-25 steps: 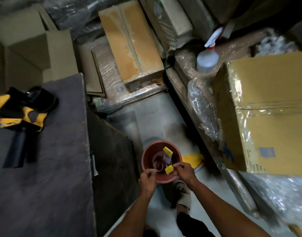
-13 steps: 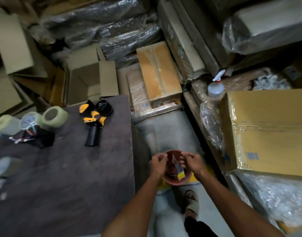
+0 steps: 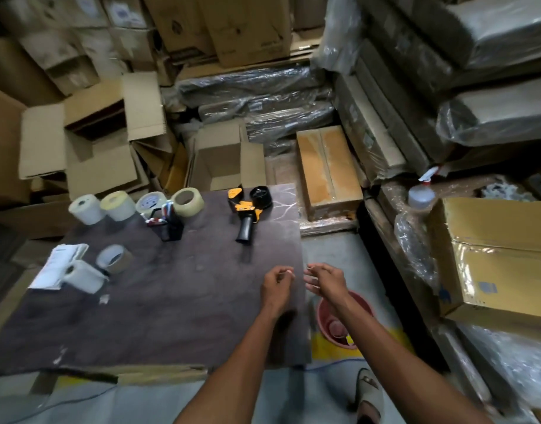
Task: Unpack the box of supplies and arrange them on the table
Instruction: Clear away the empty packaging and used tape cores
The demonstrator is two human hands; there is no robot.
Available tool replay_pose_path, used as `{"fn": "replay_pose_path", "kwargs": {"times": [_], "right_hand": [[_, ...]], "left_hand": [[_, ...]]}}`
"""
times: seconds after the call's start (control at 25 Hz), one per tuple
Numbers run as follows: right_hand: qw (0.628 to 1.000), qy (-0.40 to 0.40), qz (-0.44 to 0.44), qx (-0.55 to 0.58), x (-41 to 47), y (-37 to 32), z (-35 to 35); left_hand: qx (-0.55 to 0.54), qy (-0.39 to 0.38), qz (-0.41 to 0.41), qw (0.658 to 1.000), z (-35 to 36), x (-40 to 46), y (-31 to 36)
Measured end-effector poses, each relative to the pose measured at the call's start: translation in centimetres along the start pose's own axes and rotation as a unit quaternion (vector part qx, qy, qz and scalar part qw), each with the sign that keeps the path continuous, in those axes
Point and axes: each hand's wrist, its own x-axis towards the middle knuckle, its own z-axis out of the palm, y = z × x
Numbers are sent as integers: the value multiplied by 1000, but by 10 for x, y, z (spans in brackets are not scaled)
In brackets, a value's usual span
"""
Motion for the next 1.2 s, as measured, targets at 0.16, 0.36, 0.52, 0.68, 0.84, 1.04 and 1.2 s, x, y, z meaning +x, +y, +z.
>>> {"fn": "replay_pose_path", "kwargs": {"times": [0.16, 0.36, 0.52, 0.68, 0.84, 1.04, 1.2], "right_hand": [[999, -45, -7, -7, -44, 32, 77], [993, -102, 5, -51, -88, 71, 159], [989, -125, 7, -84, -95, 89, 211], [981, -158, 11, -109, -90, 99, 266], [975, -186, 10, -124, -66, 116, 334], [968, -206, 15, -139, -43, 124, 407], [968, -195, 4, -160, -21, 117, 437]], "left_hand": [[-17, 44, -17, 999, -84, -32, -26], [-45, 111, -52, 991, -182, -58, -62], [-78, 158, -64, 982, -239, -64, -76], [-97, 199, -66, 973, -289, -62, -85], [-108, 243, -72, 961, -346, -41, -95], [-104, 294, -92, 946, -414, -6, -111], [-100, 340, -99, 930, -447, 29, -115]]}}
